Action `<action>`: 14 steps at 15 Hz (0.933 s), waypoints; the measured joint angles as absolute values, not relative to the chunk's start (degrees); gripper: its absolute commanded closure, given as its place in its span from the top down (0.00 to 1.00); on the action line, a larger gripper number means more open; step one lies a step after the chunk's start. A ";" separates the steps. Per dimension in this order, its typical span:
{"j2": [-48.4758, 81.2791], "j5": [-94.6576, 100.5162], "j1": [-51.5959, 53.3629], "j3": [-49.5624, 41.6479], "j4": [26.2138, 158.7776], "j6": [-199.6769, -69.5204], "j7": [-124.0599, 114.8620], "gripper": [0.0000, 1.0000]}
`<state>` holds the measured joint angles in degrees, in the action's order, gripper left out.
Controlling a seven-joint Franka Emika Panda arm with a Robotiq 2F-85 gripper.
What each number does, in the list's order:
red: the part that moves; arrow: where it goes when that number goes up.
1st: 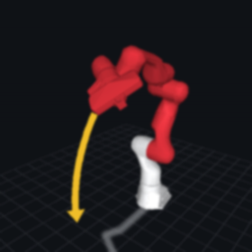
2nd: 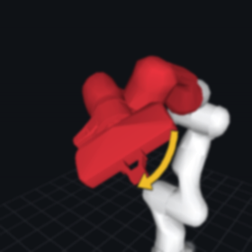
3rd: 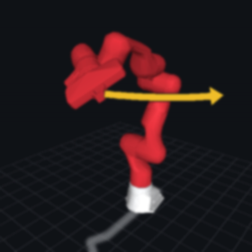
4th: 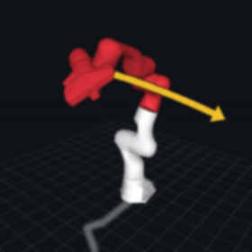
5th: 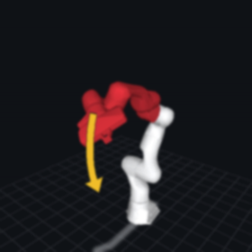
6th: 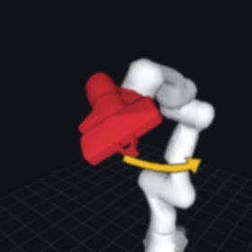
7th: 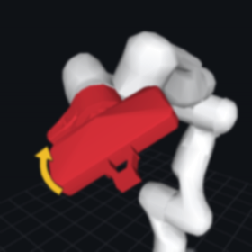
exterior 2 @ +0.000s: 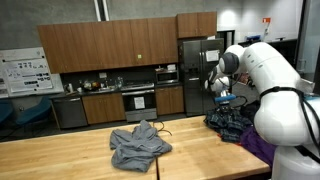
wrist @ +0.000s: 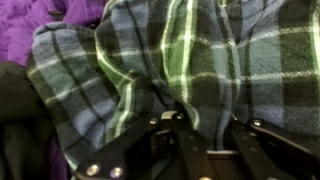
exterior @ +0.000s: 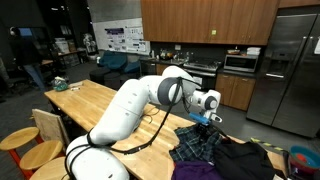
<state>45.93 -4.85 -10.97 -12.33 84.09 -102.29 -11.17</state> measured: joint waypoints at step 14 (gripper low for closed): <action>46.49 -1.45 -14.08 -19.40 83.82 -110.95 -24.38 0.05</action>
